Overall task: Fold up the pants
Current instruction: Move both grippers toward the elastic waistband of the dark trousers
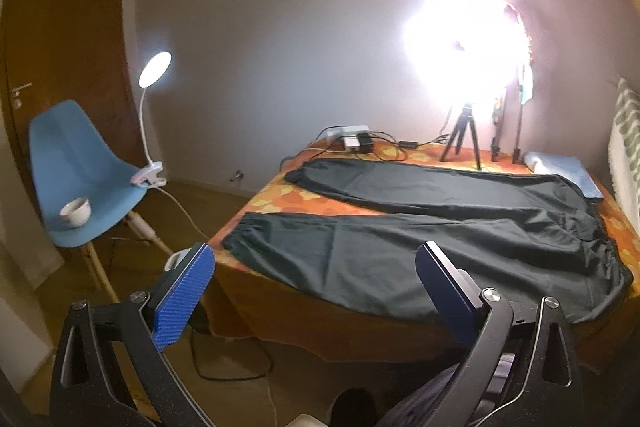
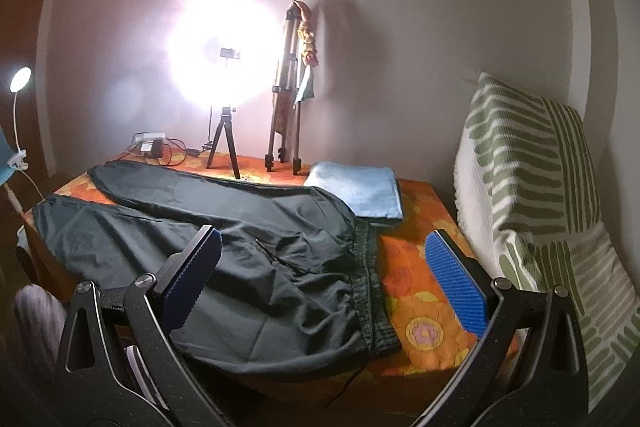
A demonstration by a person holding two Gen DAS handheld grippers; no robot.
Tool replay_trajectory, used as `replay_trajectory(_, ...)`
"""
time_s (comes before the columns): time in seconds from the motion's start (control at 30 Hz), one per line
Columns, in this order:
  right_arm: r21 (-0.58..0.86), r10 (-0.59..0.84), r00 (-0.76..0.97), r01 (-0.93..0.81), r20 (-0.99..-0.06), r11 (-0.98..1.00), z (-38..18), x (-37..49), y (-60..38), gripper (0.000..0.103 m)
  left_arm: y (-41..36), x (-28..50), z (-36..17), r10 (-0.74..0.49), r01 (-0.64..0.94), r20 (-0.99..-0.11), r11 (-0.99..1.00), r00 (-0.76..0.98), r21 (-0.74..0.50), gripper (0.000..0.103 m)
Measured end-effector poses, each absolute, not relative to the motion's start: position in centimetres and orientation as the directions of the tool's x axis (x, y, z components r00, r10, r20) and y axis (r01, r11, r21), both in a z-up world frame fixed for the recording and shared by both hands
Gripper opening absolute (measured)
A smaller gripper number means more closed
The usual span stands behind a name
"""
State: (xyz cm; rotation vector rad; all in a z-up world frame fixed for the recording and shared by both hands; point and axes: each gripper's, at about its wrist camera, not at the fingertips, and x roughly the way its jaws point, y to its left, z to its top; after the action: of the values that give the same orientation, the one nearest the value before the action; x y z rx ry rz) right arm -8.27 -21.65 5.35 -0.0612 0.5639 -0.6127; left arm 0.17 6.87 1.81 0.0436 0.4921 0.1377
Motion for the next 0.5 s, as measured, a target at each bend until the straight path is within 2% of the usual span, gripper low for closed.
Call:
replay_trajectory(0.1,-0.213,-0.533,0.688,0.498,-0.493,0.841,5.5,-7.1,-21.9,0.103,8.5,1.5,2.1,0.144,-0.133,-0.482,0.990,0.864,0.057,0.094)
replay_trajectory(0.3,-0.247,-0.504,0.704,0.442,-0.501,0.862,5.6,-3.9,-22.0,0.103,11.3,4.8,1.6,0.127,-0.137,-0.517,0.990,0.847,0.018,0.089)
replay_trajectory(0.5,-0.298,-0.460,0.721,0.353,-0.517,0.887,4.8,-0.3,-21.5,0.103,13.1,8.1,0.0,0.137,-0.145,-0.547,0.989,0.826,0.030,0.085)
